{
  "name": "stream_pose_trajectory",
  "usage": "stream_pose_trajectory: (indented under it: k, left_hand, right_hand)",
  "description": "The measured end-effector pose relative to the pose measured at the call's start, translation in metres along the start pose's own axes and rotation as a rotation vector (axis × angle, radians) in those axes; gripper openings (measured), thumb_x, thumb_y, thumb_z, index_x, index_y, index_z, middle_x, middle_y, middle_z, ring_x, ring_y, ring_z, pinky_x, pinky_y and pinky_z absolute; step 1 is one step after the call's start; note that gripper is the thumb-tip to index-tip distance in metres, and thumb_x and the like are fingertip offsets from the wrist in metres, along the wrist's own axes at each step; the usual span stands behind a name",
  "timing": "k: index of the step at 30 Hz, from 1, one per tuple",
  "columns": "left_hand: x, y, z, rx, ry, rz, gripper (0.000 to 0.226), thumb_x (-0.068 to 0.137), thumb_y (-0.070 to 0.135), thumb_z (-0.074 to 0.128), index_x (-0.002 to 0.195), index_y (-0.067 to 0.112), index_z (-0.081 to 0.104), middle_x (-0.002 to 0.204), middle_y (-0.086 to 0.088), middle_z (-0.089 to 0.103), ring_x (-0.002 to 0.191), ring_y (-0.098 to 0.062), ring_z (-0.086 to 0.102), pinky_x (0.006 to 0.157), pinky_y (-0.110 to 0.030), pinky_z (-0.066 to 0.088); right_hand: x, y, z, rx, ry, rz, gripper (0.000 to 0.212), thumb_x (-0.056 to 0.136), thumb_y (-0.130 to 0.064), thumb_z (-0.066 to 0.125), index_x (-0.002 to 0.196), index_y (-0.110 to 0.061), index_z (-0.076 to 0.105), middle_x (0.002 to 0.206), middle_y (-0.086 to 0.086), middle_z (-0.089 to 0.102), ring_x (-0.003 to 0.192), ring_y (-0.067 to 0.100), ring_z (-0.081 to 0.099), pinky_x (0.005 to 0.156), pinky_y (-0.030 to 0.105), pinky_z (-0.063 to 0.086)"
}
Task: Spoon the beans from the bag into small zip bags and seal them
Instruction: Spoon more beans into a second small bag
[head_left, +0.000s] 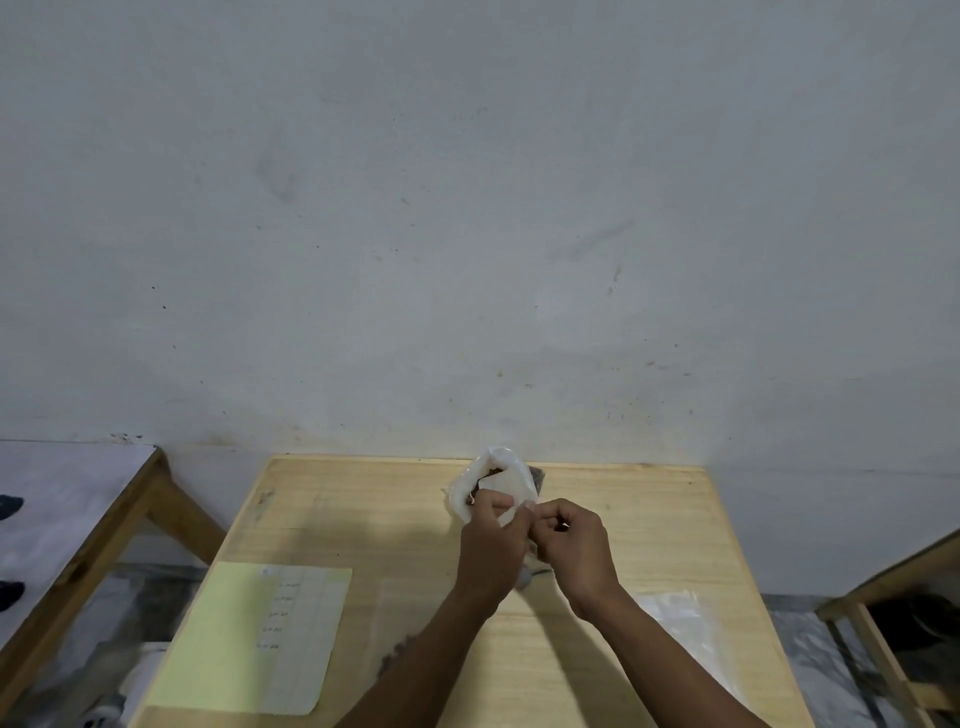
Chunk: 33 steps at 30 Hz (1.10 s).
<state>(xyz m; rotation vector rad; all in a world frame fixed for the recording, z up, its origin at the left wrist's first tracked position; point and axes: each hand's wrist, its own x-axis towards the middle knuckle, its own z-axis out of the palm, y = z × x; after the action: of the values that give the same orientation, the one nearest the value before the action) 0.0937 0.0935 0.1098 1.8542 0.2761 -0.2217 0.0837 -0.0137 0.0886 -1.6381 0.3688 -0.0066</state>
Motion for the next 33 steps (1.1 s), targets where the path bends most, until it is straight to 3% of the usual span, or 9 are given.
stream_pose_trajectory:
  k: [3, 7, 9, 12, 14, 17, 19, 24, 33]
  left_hand:
    - [0.003, -0.006, -0.002, 0.093, -0.014, 0.087, 0.014, 0.096, 0.017, 0.054, 0.109, 0.011, 0.057, 0.097, 0.009, 0.064, 0.092, -0.018, 0.066, 0.064, -0.012, 0.042]
    - [0.005, -0.009, -0.008, 0.301, 0.016, 0.204, 0.059, 0.096, 0.004, 0.042, 0.151, 0.021, 0.029, 0.092, -0.016, 0.059, 0.072, -0.022, 0.061, 0.058, -0.010, 0.044]
    - [0.002, -0.006, -0.014, 0.412, -0.063, 0.191, 0.072, 0.094, 0.003, 0.046, 0.154, 0.029, 0.016, 0.100, -0.018, 0.057, 0.084, -0.023, 0.061, 0.065, -0.016, 0.045]
    - [-0.005, -0.005, -0.017, 0.599, -0.135, 0.275, 0.080, 0.090, 0.001, 0.049, 0.155, 0.028, 0.011, 0.116, -0.013, 0.062, 0.072, -0.012, 0.047, 0.059, -0.017, 0.034]
    - [-0.005, -0.006, -0.020, 0.603, -0.101, 0.373, 0.080, 0.086, -0.002, 0.044, 0.155, 0.026, 0.016, 0.139, -0.006, 0.052, 0.093, -0.017, 0.060, 0.060, -0.011, 0.039]
    - [0.008, -0.017, -0.024, 0.736, -0.101, 0.647, 0.063, 0.079, 0.000, 0.037, 0.141, 0.003, 0.045, 0.157, -0.006, 0.029, 0.146, -0.028, 0.027, 0.104, -0.030, 0.043]
    - [0.005, -0.004, -0.031, 0.755, -0.179, 0.518, 0.054, 0.092, 0.008, 0.038, 0.145, 0.007, 0.041, 0.159, -0.006, 0.027, 0.147, -0.024, 0.025, 0.116, -0.033, 0.029]
    - [0.005, 0.020, -0.044, 0.622, -0.511, 0.135, 0.045, 0.096, 0.011, 0.033, 0.141, 0.013, 0.037, 0.138, -0.014, 0.045, 0.114, -0.023, 0.050, 0.094, -0.034, 0.042]
    - [-0.001, 0.020, -0.059, 0.515, -0.496, 0.294, 0.043, 0.101, 0.028, 0.044, 0.143, 0.022, 0.041, 0.131, 0.006, 0.049, 0.114, -0.006, 0.044, 0.085, -0.003, 0.032]
  right_hand:
    - [-0.002, 0.002, 0.002, -0.009, 0.000, 0.025, 0.018, 0.089, -0.012, 0.069, 0.072, -0.007, 0.067, 0.056, -0.002, 0.063, 0.056, 0.014, 0.060, 0.056, 0.031, 0.050]
    - [0.000, 0.006, 0.002, -0.075, 0.059, 0.043, 0.013, 0.086, -0.002, 0.061, 0.074, -0.007, 0.065, 0.070, 0.009, 0.067, 0.071, 0.027, 0.069, 0.062, 0.042, 0.061]
    - [0.002, 0.006, -0.003, -0.116, 0.089, 0.003, 0.012, 0.085, 0.001, 0.059, 0.076, -0.005, 0.061, 0.072, 0.013, 0.064, 0.071, 0.028, 0.066, 0.062, 0.043, 0.061]
    - [0.003, 0.002, -0.009, -0.185, 0.060, -0.070, 0.010, 0.083, 0.004, 0.057, 0.078, -0.004, 0.054, 0.077, 0.018, 0.060, 0.065, 0.023, 0.060, 0.062, 0.044, 0.060]
    - [0.002, 0.000, -0.012, -0.238, 0.017, -0.096, 0.012, 0.086, 0.000, 0.057, 0.079, -0.006, 0.049, 0.078, 0.013, 0.063, 0.064, 0.022, 0.063, 0.065, 0.047, 0.058]
    - [0.002, -0.001, -0.019, -0.269, -0.050, -0.088, 0.014, 0.088, -0.005, 0.057, 0.080, -0.011, 0.048, 0.079, 0.004, 0.065, 0.063, 0.017, 0.067, 0.067, 0.048, 0.058]
    - [0.001, -0.005, -0.023, -0.326, -0.075, -0.121, 0.015, 0.088, -0.009, 0.056, 0.078, -0.016, 0.047, 0.078, 0.001, 0.065, 0.063, 0.020, 0.066, 0.063, 0.047, 0.057]
    - [-0.006, -0.020, -0.024, -0.483, -0.075, -0.258, 0.026, 0.091, -0.017, 0.048, 0.077, -0.037, 0.039, 0.076, -0.003, 0.061, 0.061, 0.023, 0.060, 0.052, 0.036, 0.045]
    - [-0.002, -0.032, -0.033, 0.041, -0.123, -0.032, 0.026, 0.096, -0.004, 0.053, 0.086, -0.014, 0.075, 0.098, 0.012, 0.069, 0.087, 0.038, 0.068, 0.064, 0.034, 0.060]
